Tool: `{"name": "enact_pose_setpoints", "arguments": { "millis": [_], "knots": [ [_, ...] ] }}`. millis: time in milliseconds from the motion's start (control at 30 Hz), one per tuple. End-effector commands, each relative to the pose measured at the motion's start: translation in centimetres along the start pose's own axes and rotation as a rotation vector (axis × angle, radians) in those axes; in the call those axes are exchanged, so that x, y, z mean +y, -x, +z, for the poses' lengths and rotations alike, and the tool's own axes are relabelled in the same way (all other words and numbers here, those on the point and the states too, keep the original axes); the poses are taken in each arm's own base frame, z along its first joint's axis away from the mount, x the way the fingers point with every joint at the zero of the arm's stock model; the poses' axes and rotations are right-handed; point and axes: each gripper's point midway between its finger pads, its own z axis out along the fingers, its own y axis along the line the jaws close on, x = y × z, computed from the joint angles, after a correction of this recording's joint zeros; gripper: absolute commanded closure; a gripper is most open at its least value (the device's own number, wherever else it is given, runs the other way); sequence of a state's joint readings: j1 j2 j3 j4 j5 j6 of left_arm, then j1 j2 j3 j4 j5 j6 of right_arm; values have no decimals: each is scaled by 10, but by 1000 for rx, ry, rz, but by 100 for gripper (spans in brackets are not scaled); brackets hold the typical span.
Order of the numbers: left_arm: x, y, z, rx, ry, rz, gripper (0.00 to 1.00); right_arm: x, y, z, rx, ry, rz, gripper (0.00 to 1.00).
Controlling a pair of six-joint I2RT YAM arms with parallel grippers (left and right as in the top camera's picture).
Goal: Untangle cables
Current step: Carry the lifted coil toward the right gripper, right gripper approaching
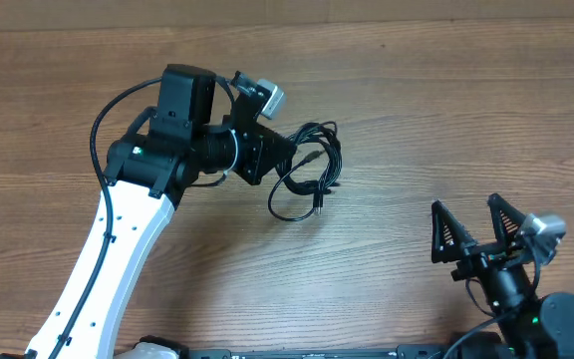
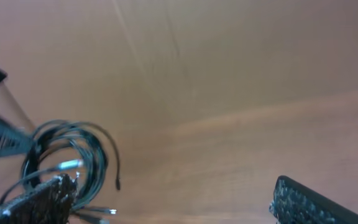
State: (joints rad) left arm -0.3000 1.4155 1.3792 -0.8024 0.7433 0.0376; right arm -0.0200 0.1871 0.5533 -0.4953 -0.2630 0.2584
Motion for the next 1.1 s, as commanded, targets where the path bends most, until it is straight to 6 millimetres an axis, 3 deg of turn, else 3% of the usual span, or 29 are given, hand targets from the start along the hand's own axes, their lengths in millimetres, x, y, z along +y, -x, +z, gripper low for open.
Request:
{"name": "enact_pose_setpoints", "arguments": {
  "millis": [0, 167, 300, 467, 600, 700, 767, 867, 1067],
  "knots": [
    [-41, 19, -14, -75, -168, 112, 96, 14, 9, -1, 101, 34, 37, 0],
    [-52, 24, -17, -96, -233, 138, 96, 37, 1, 7, 272, 145, 94, 0],
    [-59, 24, -19, -99, -276, 142, 96, 47, 1, 17, 301, 219, 107, 0],
    [-72, 26, -23, -114, -349, 186, 96, 63, 9, 15, 280, 319, 90, 0],
    [-110, 37, -45, -188, -587, 311, 96, 63, 8, 15, 283, 316, 92, 2],
    [-124, 41, -56, -209, -676, 358, 96, 63, 8, 15, 283, 316, 92, 2],
    [-124, 41, -56, -209, -676, 355, 96, 63, 8, 15, 282, 317, 91, 7],
    [-128, 39, -59, -203, -710, 356, 96, 65, 14, 16, 257, 326, 77, 23],
    [-133, 37, -60, -193, -738, 353, 96, 69, 29, 17, 193, 349, 41, 25]
  ]
}}
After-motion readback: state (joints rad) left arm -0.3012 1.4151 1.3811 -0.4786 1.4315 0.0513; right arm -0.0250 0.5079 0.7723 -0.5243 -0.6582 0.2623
